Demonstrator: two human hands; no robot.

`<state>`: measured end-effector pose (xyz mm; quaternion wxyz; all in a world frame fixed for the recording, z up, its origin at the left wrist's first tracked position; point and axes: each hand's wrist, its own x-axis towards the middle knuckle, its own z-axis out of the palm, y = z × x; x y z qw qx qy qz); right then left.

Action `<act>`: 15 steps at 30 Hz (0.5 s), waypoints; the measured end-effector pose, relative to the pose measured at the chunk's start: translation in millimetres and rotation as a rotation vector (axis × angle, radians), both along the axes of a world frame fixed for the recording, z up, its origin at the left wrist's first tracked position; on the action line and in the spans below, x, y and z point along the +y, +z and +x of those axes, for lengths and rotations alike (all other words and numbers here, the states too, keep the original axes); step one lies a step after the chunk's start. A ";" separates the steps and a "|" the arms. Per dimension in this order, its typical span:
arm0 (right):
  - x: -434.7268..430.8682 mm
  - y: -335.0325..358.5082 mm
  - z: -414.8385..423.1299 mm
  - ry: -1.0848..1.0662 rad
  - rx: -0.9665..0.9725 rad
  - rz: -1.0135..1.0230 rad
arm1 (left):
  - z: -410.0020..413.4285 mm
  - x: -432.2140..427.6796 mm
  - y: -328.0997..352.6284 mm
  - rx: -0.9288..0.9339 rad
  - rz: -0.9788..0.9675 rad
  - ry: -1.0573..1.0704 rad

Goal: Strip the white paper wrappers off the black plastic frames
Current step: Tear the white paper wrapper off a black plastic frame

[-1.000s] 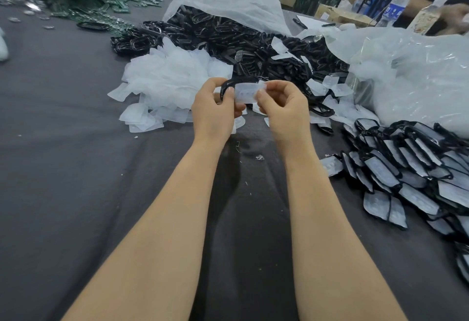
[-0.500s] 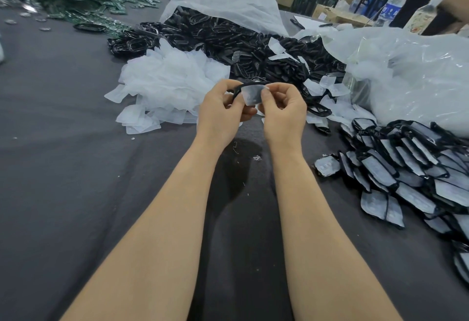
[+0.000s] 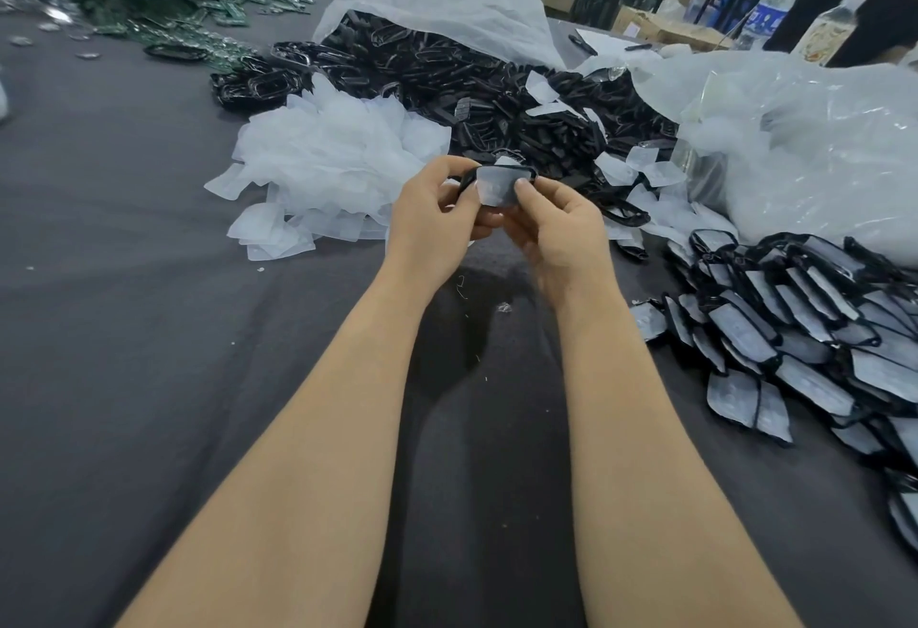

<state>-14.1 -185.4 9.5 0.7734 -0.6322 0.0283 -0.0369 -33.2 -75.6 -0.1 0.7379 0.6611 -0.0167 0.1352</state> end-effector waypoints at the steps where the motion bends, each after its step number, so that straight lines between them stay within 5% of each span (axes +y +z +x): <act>1: -2.0 -0.8 0.3 0.030 0.008 -0.018 | 0.1 0.0 -0.2 0.002 0.014 0.002; 7: -3.8 -4.1 0.1 -0.025 -0.094 -0.300 | 2.7 0.9 -2.4 -0.017 0.139 0.044; 15: -3.1 -6.6 1.4 -0.043 -0.128 -0.358 | 5.3 2.1 -3.7 -0.016 0.177 0.081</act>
